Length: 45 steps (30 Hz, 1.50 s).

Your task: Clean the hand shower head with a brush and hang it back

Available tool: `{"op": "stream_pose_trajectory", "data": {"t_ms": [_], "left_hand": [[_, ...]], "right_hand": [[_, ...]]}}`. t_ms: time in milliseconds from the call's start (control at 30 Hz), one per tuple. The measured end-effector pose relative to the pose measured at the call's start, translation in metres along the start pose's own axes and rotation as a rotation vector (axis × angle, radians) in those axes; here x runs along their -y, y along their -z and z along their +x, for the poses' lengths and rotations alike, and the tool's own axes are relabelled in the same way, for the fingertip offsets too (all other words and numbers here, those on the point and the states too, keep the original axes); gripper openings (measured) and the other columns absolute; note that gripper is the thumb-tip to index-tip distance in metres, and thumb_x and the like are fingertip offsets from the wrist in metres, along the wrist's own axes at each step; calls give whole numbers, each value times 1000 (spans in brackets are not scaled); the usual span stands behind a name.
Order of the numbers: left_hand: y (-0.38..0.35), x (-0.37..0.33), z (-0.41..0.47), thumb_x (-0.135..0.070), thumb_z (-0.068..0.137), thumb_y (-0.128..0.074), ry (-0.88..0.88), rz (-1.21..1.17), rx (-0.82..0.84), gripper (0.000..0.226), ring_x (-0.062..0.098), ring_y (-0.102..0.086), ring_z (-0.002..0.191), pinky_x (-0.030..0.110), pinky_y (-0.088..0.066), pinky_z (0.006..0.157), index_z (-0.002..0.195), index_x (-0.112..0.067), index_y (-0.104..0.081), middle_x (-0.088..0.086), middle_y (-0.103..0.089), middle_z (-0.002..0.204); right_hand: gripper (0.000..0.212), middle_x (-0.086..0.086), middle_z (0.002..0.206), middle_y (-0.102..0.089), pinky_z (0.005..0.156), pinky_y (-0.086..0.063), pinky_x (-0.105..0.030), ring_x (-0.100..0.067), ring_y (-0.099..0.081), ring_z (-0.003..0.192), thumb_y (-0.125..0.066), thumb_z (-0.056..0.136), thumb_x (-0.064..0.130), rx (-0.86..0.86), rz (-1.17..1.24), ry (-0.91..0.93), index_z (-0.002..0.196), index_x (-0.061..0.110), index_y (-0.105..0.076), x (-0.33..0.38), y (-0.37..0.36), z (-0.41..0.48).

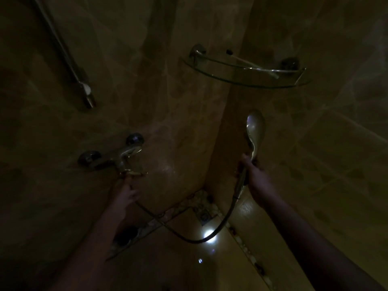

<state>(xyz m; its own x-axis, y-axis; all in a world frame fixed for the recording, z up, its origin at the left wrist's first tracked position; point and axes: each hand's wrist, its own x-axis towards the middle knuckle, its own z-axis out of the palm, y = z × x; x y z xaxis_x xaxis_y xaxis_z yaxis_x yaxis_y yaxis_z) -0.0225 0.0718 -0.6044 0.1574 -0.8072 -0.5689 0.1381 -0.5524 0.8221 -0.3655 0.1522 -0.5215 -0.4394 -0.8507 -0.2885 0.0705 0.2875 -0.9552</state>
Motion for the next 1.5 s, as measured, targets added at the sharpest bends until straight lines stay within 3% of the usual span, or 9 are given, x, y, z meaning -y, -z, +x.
{"op": "stream_pose_trajectory", "data": {"t_ms": [133,233,333,433,633,767,867,1067,1500], "left_hand": [[-9,20,6,-45,102,-41,6,-146,8,48,33,-49,133,51,-36,113,147,-29,-41,-1,-45,153],[-12,32,14,-38,104,-38,28,-247,33,48,35,-44,136,53,-26,119,151,-30,-37,-4,-38,158],[-23,33,15,-37,102,-41,44,-274,37,37,30,-53,122,48,-36,111,134,-28,-56,-6,-54,142],[-37,36,20,-32,102,-43,43,-355,54,20,23,-60,94,40,-47,85,104,-29,-62,-8,-62,110],[-39,51,22,-40,99,-53,-62,-297,-22,21,14,-61,72,21,-50,48,117,-29,-54,-4,-64,96],[-30,47,19,-49,96,-52,-61,-233,-1,56,14,-64,72,18,-53,46,142,-16,-49,0,-65,103],[-30,43,15,-49,99,-46,-53,-205,-32,57,16,-62,76,18,-54,43,144,-13,-47,4,-63,112],[-35,39,6,-51,100,-41,-24,-172,-26,62,15,-61,78,27,-44,64,145,-8,-47,6,-60,119],[-28,27,-12,-51,101,-39,11,-188,11,58,18,-60,78,23,-53,50,143,-12,-48,9,-54,135]], "right_hand": [[22,-4,87,-62,57,-50,-28,-18,-61,74,-56,100,31,4,16,-14,110,11,-57,-38,7,35],[22,-6,79,-61,56,-46,-30,-18,-59,67,-57,100,27,-11,26,-41,106,6,-58,-62,8,53],[29,-6,81,-63,51,-47,-26,-17,-61,66,-59,99,29,-8,6,-96,110,2,-60,-91,10,70],[39,-17,97,-68,57,-52,-31,-27,-67,78,-61,95,36,-24,-52,-170,112,1,-58,-116,17,86],[35,-14,100,-72,73,-57,-48,-31,-70,86,-62,91,44,-68,-108,-154,106,12,-62,-144,28,95],[49,-17,104,-72,84,-58,-58,-39,-71,96,-61,80,56,-71,-82,-150,108,15,-61,-158,34,104],[52,-16,103,-73,84,-59,-57,-37,-72,95,-62,79,56,-80,-86,-139,108,13,-61,-162,35,109],[38,-16,104,-71,83,-57,-53,-35,-69,95,-60,88,47,-50,-79,-175,109,15,-60,-138,33,90],[30,-14,106,-67,87,-55,-51,-31,-66,97,-62,95,41,-55,-84,-153,107,15,-56,-120,29,77]]}}
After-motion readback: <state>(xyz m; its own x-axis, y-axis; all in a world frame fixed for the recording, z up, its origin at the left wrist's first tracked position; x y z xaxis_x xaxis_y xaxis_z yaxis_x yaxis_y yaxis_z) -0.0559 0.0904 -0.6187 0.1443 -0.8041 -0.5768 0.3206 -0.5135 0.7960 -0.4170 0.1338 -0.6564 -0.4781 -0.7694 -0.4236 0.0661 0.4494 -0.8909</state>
